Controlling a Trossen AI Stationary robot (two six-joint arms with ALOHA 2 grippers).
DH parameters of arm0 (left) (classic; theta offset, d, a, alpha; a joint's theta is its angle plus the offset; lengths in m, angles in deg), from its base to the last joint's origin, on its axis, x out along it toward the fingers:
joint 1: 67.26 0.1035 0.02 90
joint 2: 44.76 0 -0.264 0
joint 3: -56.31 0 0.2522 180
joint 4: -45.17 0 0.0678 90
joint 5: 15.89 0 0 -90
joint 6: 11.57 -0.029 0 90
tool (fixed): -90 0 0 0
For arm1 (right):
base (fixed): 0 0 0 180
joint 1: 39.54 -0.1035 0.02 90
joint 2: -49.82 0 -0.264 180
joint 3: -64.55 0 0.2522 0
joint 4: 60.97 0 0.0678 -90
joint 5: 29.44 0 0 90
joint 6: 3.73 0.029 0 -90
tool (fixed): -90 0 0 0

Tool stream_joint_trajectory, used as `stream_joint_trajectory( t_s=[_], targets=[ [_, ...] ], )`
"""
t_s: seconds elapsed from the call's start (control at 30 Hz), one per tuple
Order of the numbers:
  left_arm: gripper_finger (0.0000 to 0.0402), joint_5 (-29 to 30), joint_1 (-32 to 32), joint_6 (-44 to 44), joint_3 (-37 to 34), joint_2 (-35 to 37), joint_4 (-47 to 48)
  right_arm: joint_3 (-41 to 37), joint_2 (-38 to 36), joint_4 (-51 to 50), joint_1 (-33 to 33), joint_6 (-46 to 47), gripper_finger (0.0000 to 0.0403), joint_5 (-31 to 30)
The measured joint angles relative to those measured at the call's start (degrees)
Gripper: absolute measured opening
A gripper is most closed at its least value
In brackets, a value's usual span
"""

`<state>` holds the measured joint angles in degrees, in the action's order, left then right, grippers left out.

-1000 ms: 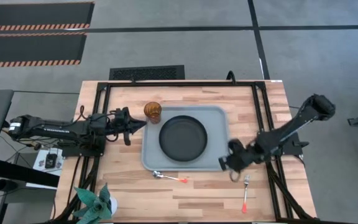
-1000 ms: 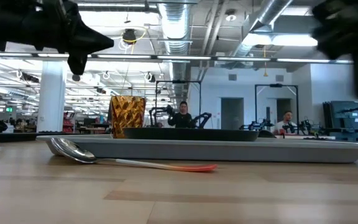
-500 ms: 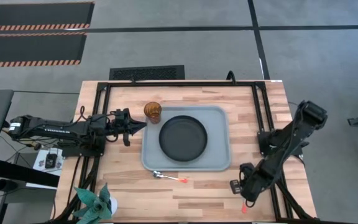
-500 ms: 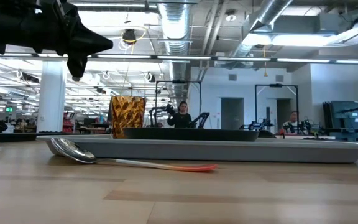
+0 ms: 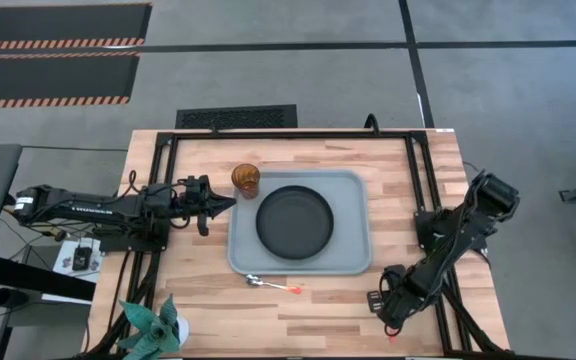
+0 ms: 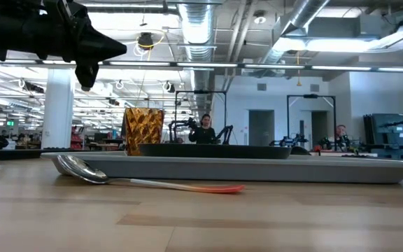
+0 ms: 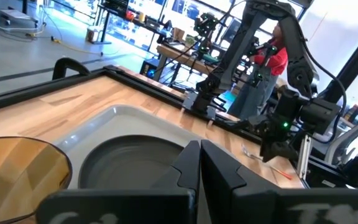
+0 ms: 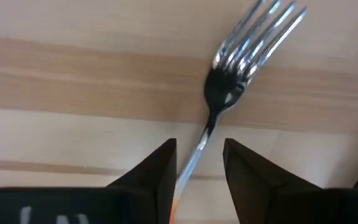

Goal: Pick and place plate/cup/fork/spoon on tray
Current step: Put the orange fork on the gray tray to the right side of the black plate

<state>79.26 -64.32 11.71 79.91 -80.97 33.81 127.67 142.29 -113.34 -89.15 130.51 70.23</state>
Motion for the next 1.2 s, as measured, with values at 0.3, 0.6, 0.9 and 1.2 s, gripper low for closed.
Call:
stream_joint_trajectory(
  t_s=[0.3, 0.6, 0.9, 1.2],
  targets=[
    [0.0, 0.0, 0.0, 0.1, 0.0, 0.0, 0.2, 0.0, 2.6, 3.8, 0.2, -0.1, 0.0104, -0.4],
    [0.0, 0.0, 0.0, 0.1, 0.0, 0.0, 0.5, 0.8, 2.4, 3.9, 0.3, -2.8, 0.0025, -3.5],
    [0.0, 0.0, 0.0, 0.1, 0.0, 0.0, 0.7, 3.7, 2.3, 4.0, 1.3, -8.4, 0.0017, -5.3],
    [0.0, 0.0, 0.0, 0.1, 0.0, 0.0, 0.9, 10.3, 2.3, 0.8, 7.3, -17.4, 0.0009, -7.0]
  ],
)
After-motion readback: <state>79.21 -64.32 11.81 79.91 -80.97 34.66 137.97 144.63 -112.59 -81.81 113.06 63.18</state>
